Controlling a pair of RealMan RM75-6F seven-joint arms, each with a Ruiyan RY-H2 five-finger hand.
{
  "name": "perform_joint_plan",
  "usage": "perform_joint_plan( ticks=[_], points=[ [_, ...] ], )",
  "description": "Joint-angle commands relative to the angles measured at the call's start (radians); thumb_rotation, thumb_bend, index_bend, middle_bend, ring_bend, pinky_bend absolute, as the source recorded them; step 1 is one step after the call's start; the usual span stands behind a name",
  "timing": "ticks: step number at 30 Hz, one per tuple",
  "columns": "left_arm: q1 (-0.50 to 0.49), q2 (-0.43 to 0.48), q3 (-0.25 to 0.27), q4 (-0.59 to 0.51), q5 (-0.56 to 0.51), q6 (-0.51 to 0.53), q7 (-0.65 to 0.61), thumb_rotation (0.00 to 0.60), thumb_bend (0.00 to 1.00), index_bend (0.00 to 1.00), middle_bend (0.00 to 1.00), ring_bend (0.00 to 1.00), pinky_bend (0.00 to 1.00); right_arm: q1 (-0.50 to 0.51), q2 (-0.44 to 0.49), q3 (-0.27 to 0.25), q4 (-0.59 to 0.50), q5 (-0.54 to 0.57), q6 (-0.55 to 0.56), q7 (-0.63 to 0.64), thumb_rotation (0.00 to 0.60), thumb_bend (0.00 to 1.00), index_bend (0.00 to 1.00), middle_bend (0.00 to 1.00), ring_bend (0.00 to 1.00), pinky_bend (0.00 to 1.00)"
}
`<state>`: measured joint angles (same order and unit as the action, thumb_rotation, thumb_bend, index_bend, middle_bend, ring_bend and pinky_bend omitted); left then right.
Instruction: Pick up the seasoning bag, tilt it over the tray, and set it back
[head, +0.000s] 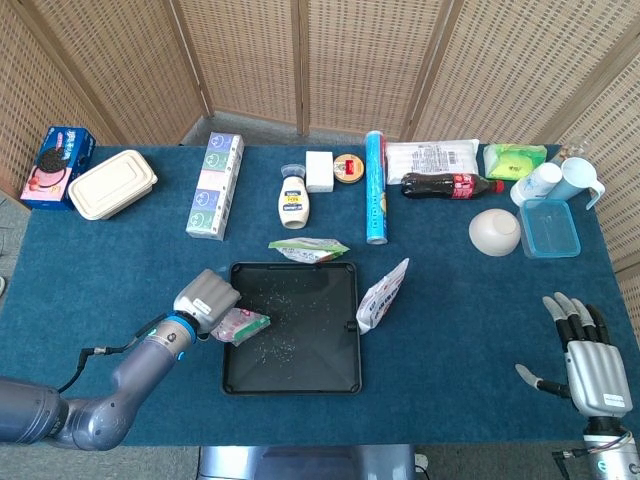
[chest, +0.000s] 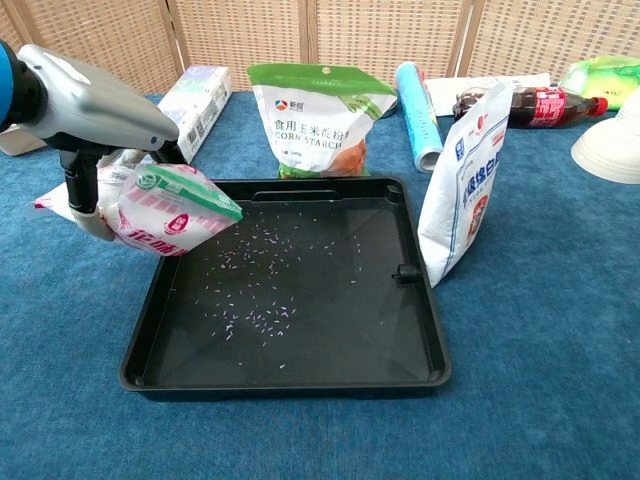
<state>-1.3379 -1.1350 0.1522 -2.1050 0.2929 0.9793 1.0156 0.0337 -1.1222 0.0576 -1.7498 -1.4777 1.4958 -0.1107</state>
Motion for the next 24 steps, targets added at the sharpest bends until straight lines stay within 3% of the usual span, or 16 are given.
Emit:
perform_joint_plan(
  ticks=[1, 12, 24],
  points=[
    [-0.031, -0.022, -0.001, 0.007, -0.083, -0.007, 0.010, 0.600, 0.61, 0.89, 0.58, 0.51, 0.44, 0.000, -0.001, 0.000, 0.001, 0.001, -0.001, -0.001, 0.465, 0.00, 0.00, 0.01, 0.04, 0.02],
    [-0.142, -0.022, 0.010, -0.032, -0.215, 0.096, 0.136, 0.600, 0.68, 0.98, 0.59, 0.51, 0.44, 0.003, 0.000, 0.004, 0.005, 0.013, -0.007, 0.005, 0.465, 0.00, 0.00, 0.01, 0.04, 0.02],
    [-0.174, -0.073, 0.056, -0.031, -0.215, 0.239, 0.271, 0.600, 0.69, 1.00, 0.59, 0.51, 0.44, 0.002, 0.001, 0.005, 0.003, 0.013, -0.004, 0.003, 0.464, 0.00, 0.00, 0.01, 0.04, 0.02]
  ],
)
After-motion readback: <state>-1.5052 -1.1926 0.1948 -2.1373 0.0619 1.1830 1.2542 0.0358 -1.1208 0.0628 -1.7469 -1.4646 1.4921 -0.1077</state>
